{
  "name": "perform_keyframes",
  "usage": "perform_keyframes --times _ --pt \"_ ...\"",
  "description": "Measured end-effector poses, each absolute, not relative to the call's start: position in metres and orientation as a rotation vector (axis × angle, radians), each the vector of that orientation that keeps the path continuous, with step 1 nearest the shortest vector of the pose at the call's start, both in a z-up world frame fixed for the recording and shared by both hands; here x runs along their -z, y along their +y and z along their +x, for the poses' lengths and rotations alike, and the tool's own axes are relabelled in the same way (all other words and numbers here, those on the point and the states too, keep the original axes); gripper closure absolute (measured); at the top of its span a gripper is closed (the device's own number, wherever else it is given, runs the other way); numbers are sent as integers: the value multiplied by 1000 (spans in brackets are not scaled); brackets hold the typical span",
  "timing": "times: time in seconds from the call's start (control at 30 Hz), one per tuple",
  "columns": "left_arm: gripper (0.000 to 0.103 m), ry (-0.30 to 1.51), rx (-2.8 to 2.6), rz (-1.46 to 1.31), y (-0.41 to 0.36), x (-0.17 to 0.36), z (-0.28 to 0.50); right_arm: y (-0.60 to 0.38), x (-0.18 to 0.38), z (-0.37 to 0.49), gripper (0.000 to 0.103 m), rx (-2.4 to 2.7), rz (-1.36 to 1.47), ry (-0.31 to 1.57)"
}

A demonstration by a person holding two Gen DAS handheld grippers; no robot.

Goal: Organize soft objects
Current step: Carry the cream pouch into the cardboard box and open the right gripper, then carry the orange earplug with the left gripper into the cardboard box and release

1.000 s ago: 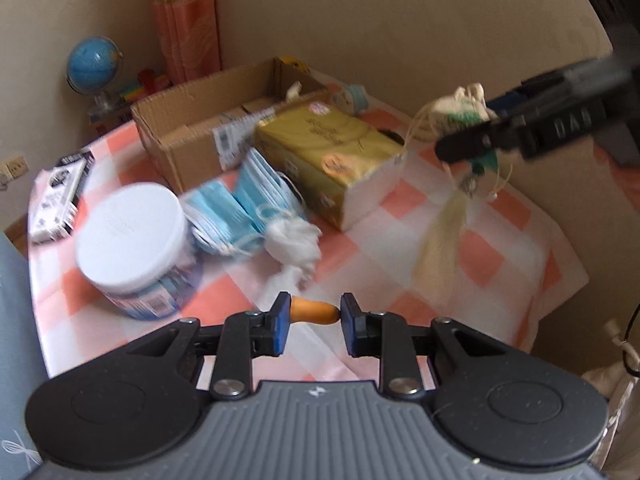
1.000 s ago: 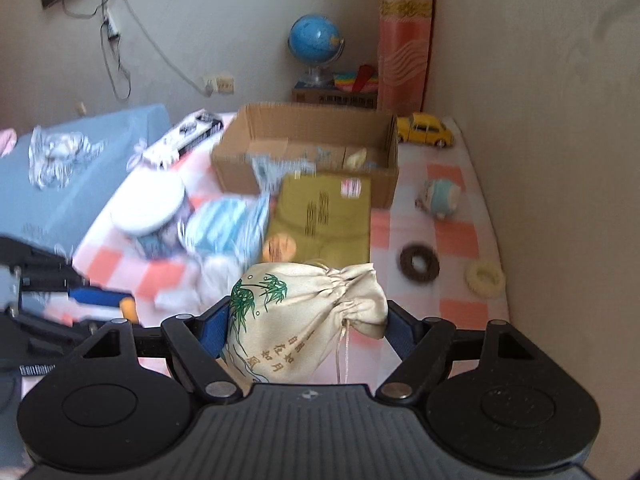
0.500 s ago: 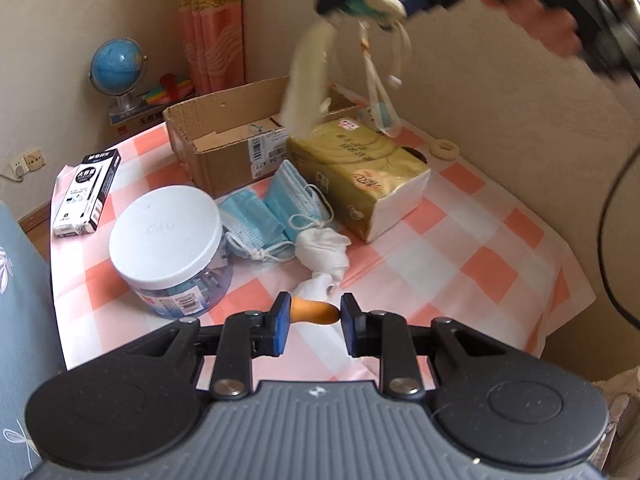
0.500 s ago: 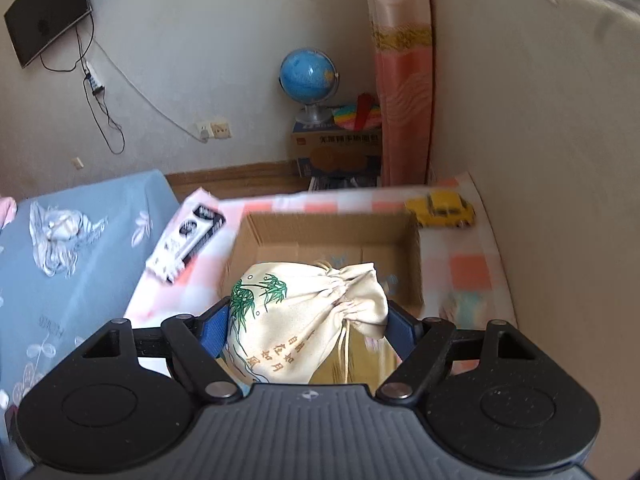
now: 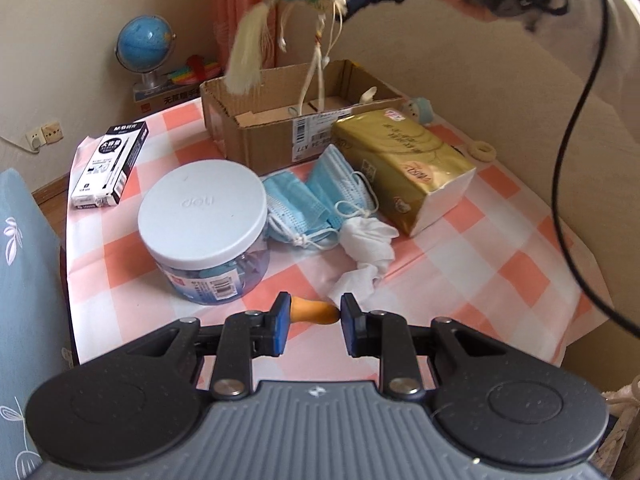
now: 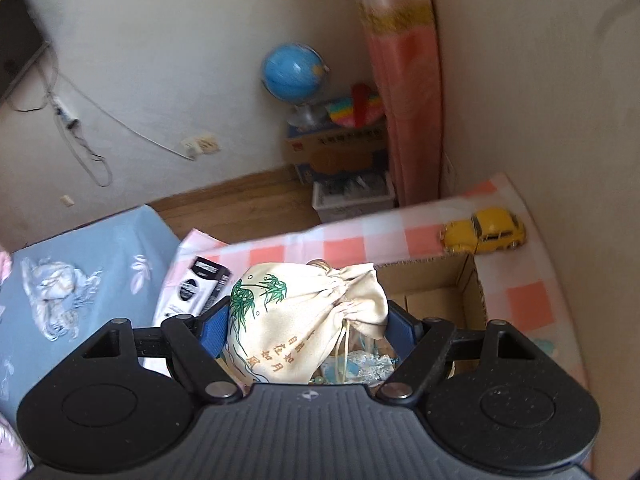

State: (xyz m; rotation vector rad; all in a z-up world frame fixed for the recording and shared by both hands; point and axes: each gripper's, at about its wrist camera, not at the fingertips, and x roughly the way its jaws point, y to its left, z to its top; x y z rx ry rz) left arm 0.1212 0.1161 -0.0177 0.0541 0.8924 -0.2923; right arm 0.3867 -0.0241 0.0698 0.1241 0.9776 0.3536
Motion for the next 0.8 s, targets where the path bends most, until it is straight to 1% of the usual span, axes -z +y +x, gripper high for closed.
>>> perform_keyframes --times 0.17,0.27,0.33,0.4,0.57,0.8 --pt "78 910 280 47 119 23 125 -29 -30 410 20 -242 126 1041" --pt "78 915 279 47 121 24 128 -35 -17 417 12 -220 109 1055" --pt "78 918 281 49 120 23 130 -40 -14 417 3 -236 113 1055" --pt "78 917 286 55 117 21 132 -45 -16 413 0 -242 99 1039" --pt "78 908 306 63 110 13 138 -57 -23 393 0 -268 22 986" --pt "78 893 315 84 91 -5 152 -81 -22 352 0 -292 -7 922"
